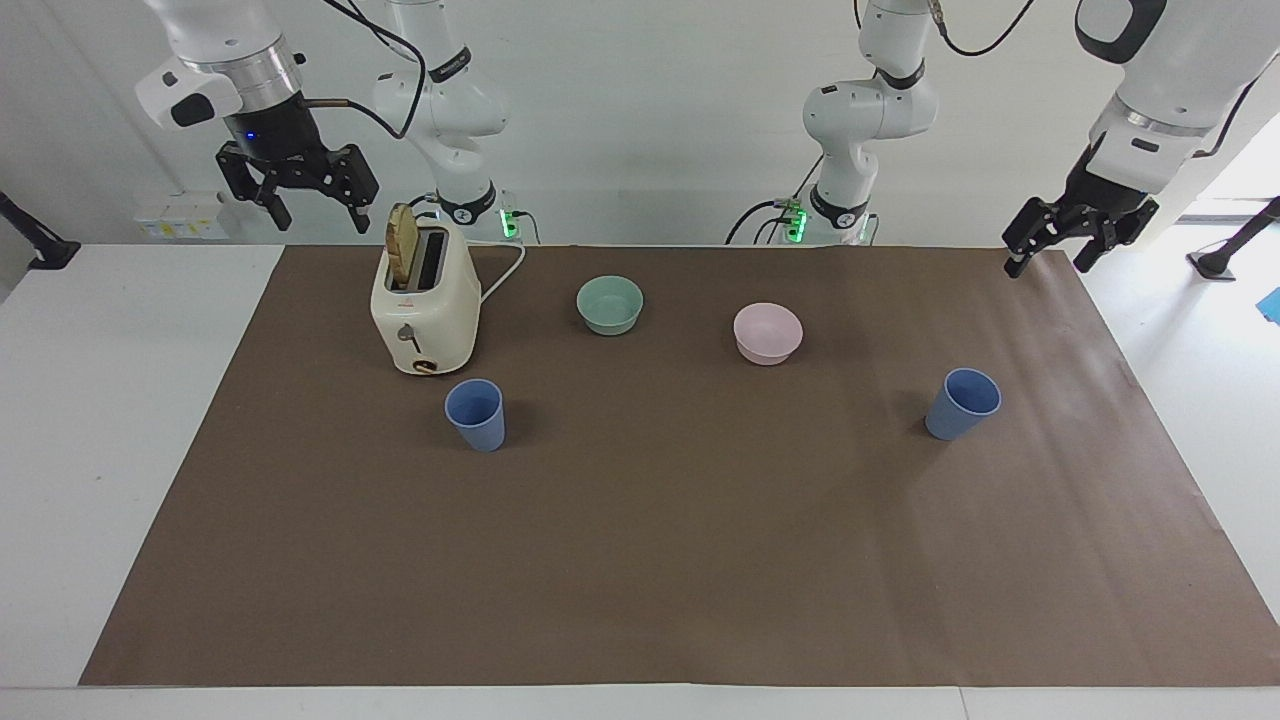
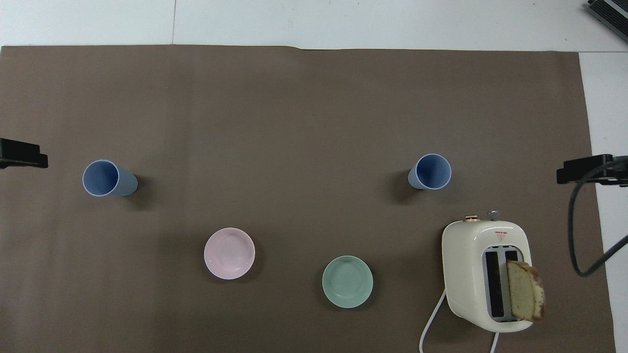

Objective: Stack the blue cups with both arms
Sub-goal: 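Move the left gripper in toward the blue cup nearest it, then grasp the blue cup with the left gripper and lift it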

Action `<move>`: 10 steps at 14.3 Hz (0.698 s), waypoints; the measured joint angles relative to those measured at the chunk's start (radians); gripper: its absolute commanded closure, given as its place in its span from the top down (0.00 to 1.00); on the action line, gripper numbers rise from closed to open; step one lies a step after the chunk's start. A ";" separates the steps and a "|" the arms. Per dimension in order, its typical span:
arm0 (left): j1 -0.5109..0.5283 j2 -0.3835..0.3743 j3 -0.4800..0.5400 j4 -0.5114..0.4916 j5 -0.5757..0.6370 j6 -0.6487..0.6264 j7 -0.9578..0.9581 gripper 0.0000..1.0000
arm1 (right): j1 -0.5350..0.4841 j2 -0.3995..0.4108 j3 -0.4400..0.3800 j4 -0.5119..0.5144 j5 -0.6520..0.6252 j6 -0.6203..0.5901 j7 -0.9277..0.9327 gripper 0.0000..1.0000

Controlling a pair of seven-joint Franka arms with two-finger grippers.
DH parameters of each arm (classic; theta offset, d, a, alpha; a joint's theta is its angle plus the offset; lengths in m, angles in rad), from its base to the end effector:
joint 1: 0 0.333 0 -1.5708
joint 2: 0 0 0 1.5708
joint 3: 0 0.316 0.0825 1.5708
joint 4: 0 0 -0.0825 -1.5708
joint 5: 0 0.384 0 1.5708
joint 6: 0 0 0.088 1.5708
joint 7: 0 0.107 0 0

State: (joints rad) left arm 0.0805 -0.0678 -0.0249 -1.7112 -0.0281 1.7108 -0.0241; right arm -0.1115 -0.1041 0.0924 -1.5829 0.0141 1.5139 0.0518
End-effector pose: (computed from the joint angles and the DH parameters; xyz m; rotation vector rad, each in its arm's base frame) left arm 0.5442 0.0272 0.6075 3.1120 0.1287 0.1056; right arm 0.5159 -0.0053 0.6692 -3.1342 0.1100 -0.0542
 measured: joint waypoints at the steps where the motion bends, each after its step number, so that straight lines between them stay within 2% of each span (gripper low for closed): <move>1: 0.014 0.017 0.000 -0.027 0.000 0.048 0.000 1.00 | 0.000 0.000 0.000 0.000 0.000 0.000 0.000 1.00; 4: 0.047 0.057 0.001 -0.086 0.000 0.161 0.000 1.00 | 0.000 0.000 0.000 0.000 0.000 0.000 0.000 1.00; 10: 0.064 0.098 -0.002 -0.213 0.000 0.279 -0.001 1.00 | 0.000 0.000 0.000 0.000 0.000 0.000 0.000 1.00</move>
State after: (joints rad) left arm 0.1443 0.0298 -0.0273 -1.9247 -0.0282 1.9898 -0.0250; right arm -0.1115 -0.1041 0.0924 -1.5829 0.0141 1.5139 0.0518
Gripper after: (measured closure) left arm 0.000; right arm 0.000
